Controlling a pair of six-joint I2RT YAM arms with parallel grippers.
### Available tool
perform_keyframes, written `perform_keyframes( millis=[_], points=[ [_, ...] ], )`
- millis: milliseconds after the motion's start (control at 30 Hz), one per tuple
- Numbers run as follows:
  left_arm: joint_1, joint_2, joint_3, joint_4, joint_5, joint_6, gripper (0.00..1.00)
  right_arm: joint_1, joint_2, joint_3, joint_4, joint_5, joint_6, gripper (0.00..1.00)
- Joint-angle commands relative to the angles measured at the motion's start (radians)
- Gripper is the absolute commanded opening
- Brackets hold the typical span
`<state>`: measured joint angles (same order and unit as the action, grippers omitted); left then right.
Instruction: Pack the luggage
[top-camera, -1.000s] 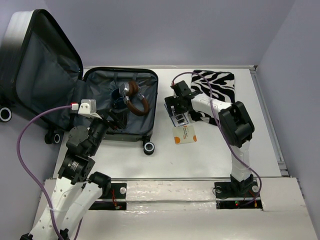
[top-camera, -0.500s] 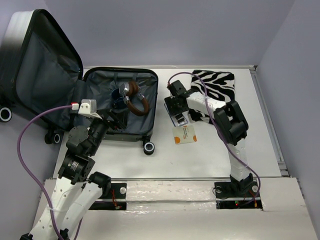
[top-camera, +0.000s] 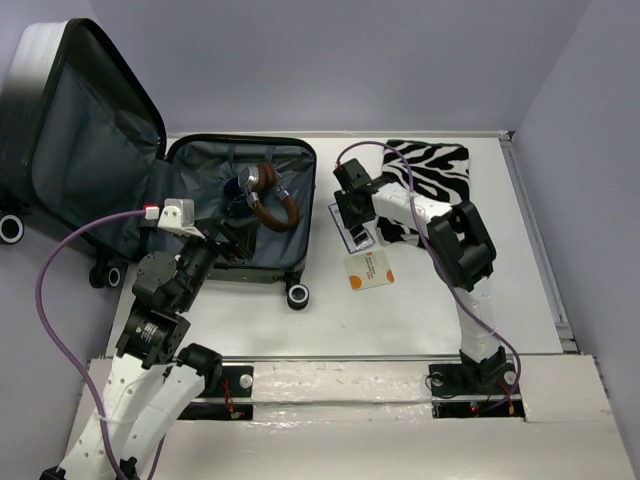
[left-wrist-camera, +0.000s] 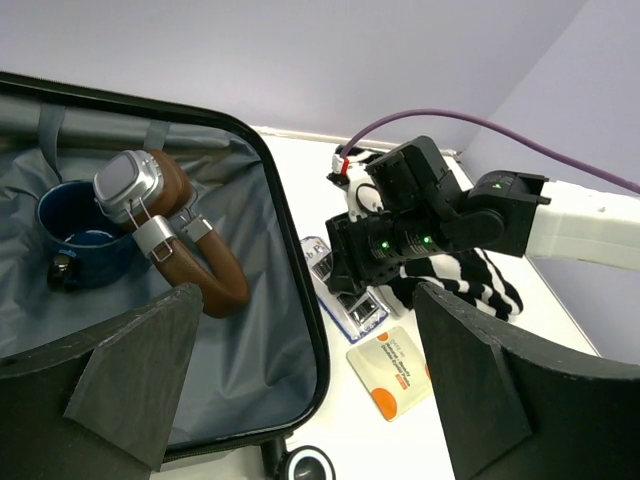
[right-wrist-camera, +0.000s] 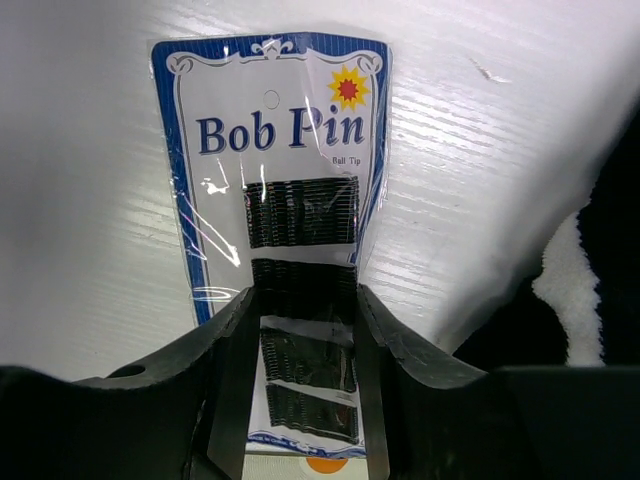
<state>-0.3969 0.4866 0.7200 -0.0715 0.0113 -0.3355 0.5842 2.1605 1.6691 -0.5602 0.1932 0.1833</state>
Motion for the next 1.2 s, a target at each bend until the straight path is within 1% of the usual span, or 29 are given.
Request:
perform_keyframes(
  millis=[0,200,267,300,367,433,533,567,600,667,700,733,767,800,833,867,1100,1167],
  points=[
    [0.004,-0.006,0.021,0.058,0.018,0.004,0.99,0.008,-0.091,0.029,0.020,0.077,0.007,0.07],
    [0.000,-0.010,0.019,0.058,0.016,0.004,0.99,0.008,-0.209,-0.014,0.039,0.089,0.024,0.07],
    [-0.003,-0.009,0.021,0.059,0.016,0.004,0.99,0.008,-0.272,-0.025,0.039,0.089,0.028,0.07],
    [-0.005,-0.008,0.021,0.059,0.018,0.004,0.99,0.008,-0.315,-0.026,0.039,0.072,0.030,0.07],
    [-0.005,-0.008,0.021,0.059,0.018,0.004,0.99,0.008,-0.350,-0.022,0.040,0.042,0.028,0.07],
    [-0.005,-0.008,0.021,0.059,0.018,0.003,0.99,0.022,-0.378,0.010,0.043,-0.021,0.033,0.07],
    [-0.005,-0.010,0.021,0.059,0.015,0.004,0.99,0.043,-0.367,0.079,0.045,-0.009,0.021,0.07],
    [-0.005,-0.010,0.019,0.058,0.012,0.006,0.99,0.054,-0.341,0.090,0.037,-0.002,0.015,0.10],
    [-0.005,-0.011,0.019,0.058,0.012,0.006,0.99,0.054,-0.326,0.096,0.033,0.014,0.012,0.25],
    [-0.005,-0.011,0.019,0.058,0.010,0.007,0.99,0.054,-0.286,0.072,0.028,-0.006,0.016,0.49],
    [-0.005,-0.013,0.019,0.056,0.009,0.007,0.99,0.054,-0.275,0.054,0.026,-0.021,0.016,0.60],
    [-0.005,-0.011,0.019,0.058,0.010,0.007,0.99,0.054,-0.269,0.016,0.026,-0.067,0.016,0.77],
    [-0.005,-0.013,0.019,0.056,0.013,0.006,0.99,0.054,-0.263,-0.005,0.026,-0.095,0.015,0.85],
    [-0.005,-0.013,0.019,0.058,0.013,0.007,0.99,0.054,-0.249,-0.023,0.025,-0.119,0.012,0.90],
    [-0.005,-0.011,0.021,0.058,0.015,0.007,0.99,0.054,-0.242,-0.038,0.028,-0.121,0.007,0.97],
    [-0.006,-0.011,0.021,0.058,0.016,0.007,0.99,0.063,-0.232,-0.064,0.031,-0.123,-0.004,1.00],
    [-0.005,-0.010,0.019,0.058,0.012,0.009,0.99,0.095,-0.137,-0.092,0.046,-0.149,-0.038,1.00],
    [-0.005,-0.008,0.019,0.056,0.013,0.009,0.99,0.109,-0.108,-0.098,0.046,-0.132,-0.038,1.00]
  ],
)
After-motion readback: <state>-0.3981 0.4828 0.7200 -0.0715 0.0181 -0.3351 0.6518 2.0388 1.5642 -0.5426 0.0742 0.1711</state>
